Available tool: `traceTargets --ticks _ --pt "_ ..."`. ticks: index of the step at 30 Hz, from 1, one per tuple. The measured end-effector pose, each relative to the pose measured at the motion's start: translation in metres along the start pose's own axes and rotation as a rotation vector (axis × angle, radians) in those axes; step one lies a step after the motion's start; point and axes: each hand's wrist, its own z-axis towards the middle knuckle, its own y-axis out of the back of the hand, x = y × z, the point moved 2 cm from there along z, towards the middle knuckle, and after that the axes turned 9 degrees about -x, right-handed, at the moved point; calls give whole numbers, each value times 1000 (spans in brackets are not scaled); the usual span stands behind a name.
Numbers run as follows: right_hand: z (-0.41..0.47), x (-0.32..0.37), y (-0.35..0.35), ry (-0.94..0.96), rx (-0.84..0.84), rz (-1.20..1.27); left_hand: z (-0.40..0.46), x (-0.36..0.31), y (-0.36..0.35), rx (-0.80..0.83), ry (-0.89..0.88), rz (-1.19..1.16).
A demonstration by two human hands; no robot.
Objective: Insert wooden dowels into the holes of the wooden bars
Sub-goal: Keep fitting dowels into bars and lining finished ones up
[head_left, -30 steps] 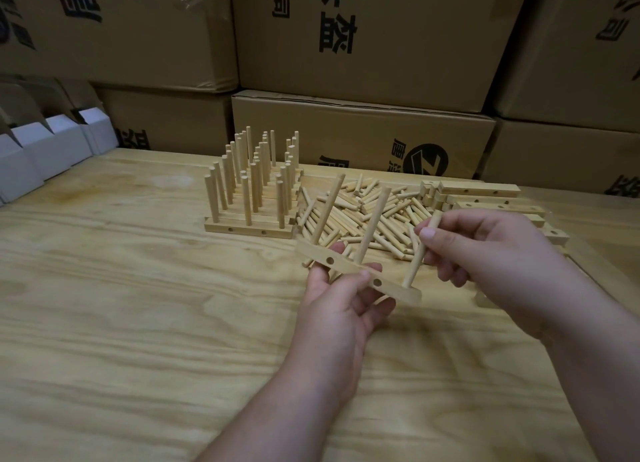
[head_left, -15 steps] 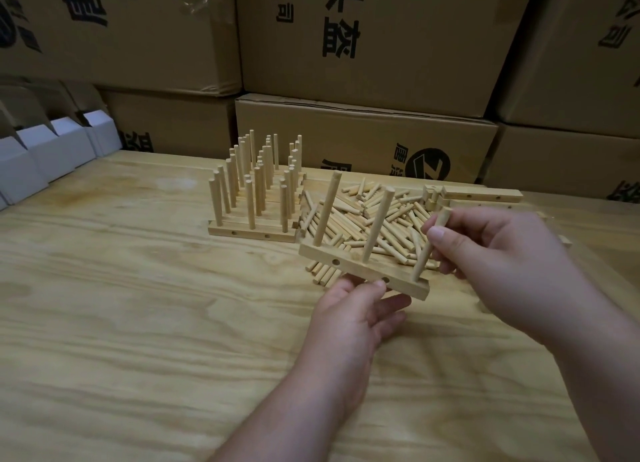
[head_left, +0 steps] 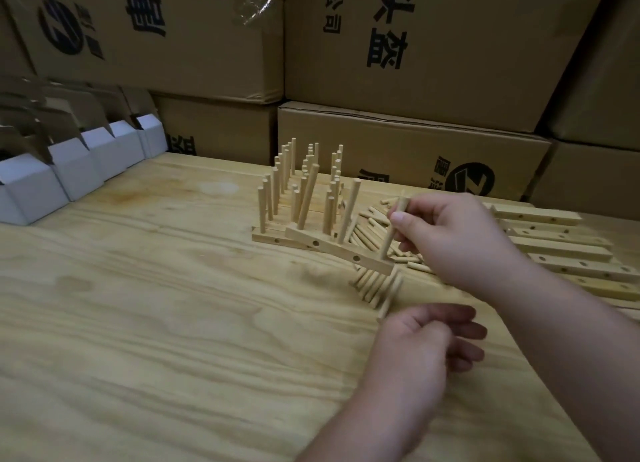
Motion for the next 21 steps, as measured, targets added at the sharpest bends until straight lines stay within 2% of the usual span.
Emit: traceTargets --ticks 5,13,21 --pt "27 1 -38 42 91 -90 0 0 1 25 -21 25" --pt "46 -6 -74 58 157 -160 6 1 4 -55 -15 -48" --pt "54 -1 -89 73 155 -213 6 0 5 -99 -23 -99"
